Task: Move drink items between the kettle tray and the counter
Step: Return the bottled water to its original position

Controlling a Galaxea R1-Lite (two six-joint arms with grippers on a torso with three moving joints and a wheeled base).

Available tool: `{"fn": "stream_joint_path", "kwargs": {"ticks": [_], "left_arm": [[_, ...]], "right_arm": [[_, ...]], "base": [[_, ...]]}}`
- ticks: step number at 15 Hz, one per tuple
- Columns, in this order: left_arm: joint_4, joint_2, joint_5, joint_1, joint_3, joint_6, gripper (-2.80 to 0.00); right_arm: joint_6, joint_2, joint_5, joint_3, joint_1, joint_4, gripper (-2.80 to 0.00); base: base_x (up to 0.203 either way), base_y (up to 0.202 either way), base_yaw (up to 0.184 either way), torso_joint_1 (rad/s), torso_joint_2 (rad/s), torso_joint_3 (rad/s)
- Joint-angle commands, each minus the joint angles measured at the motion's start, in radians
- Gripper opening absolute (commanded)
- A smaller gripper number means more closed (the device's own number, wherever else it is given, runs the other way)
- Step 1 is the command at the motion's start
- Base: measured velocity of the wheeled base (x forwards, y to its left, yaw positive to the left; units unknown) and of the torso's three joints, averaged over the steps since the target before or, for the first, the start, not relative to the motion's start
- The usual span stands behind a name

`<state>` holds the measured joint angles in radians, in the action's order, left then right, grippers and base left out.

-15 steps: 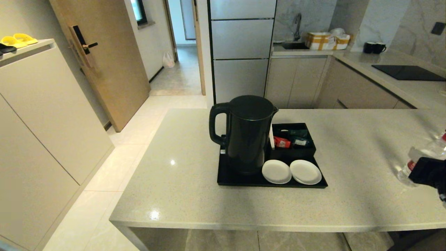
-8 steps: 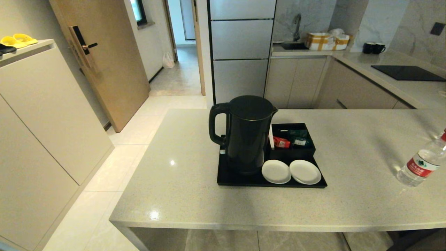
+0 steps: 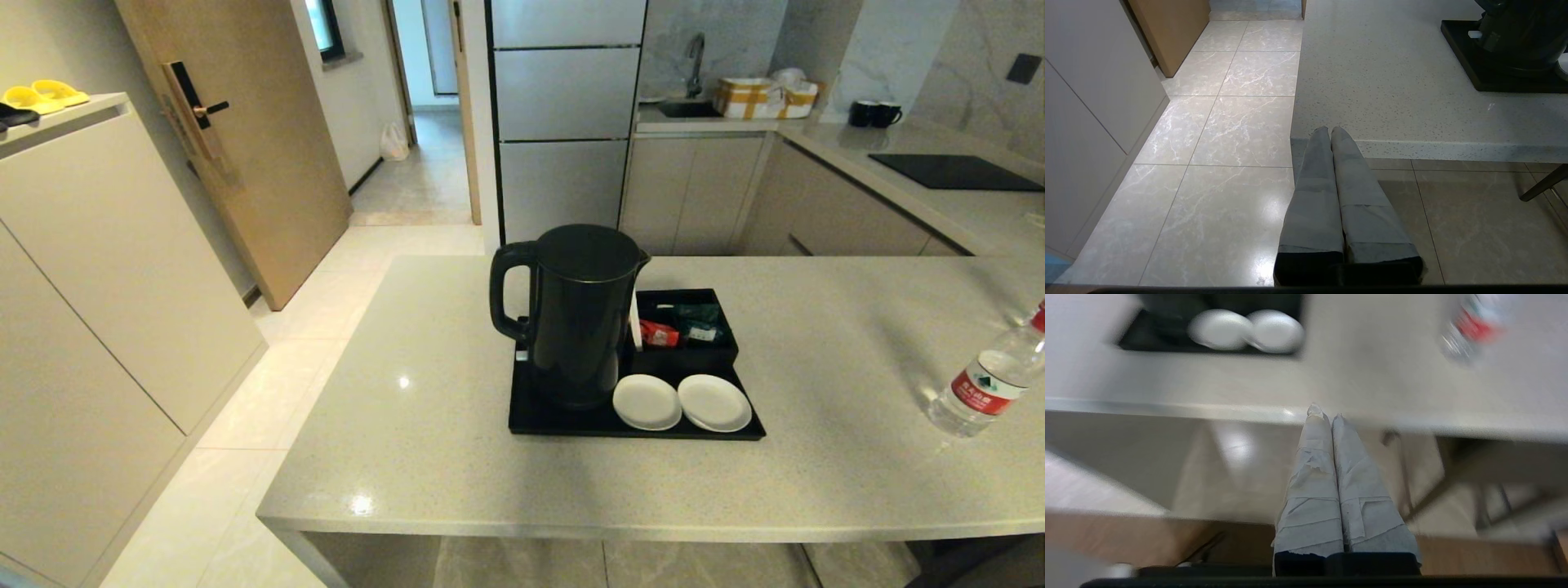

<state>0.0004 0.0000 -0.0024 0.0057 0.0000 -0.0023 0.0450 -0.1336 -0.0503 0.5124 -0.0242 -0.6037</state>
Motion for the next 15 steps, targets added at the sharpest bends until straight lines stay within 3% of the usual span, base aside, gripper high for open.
{"fn": "stream_joint_path", "kwargs": {"ticks": [1, 3, 4, 5, 6, 15], "left_arm": [[0.0, 0.0, -0.001, 0.0, 0.002, -0.001, -2.8], [0.0, 0.0, -0.001, 0.0, 0.002, -0.001, -2.8], [0.0, 0.0, -0.001, 0.0, 0.002, -0.002, -2.8], [-0.001, 0.0, -0.001, 0.0, 0.002, -0.001, -2.8], [-0.002, 0.0, -0.001, 0.0, 0.0, -0.001, -2.8], [-0.002, 0.0, -0.001, 0.0, 0.002, -0.002, -2.8]], "right_arm": [[-0.02, 0.122, 0.121, -0.184, 0.014, 0.134, -2.8], [0.003, 0.129, 0.163, -0.37, 0.017, 0.389, -2.8], [0.016, 0.131, 0.155, -0.439, 0.018, 0.533, -2.8], [0.018, 0.134, 0.095, -0.482, 0.019, 0.608, -2.8], [0.001, 0.133, 0.054, -0.506, 0.02, 0.604, -2.8], [-0.054, 0.134, 0.058, -0.511, 0.021, 0.604, -2.8]], "base": [[0.0, 0.0, 0.0, 0.0, 0.0, 0.0], [0.0, 0.0, 0.0, 0.0, 0.0, 0.0], [0.0, 0.0, 0.0, 0.0, 0.0, 0.0], [0.0, 0.0, 0.0, 0.0, 0.0, 0.0], [0.0, 0.0, 0.0, 0.0, 0.0, 0.0], [0.0, 0.0, 0.0, 0.0, 0.0, 0.0]]}}
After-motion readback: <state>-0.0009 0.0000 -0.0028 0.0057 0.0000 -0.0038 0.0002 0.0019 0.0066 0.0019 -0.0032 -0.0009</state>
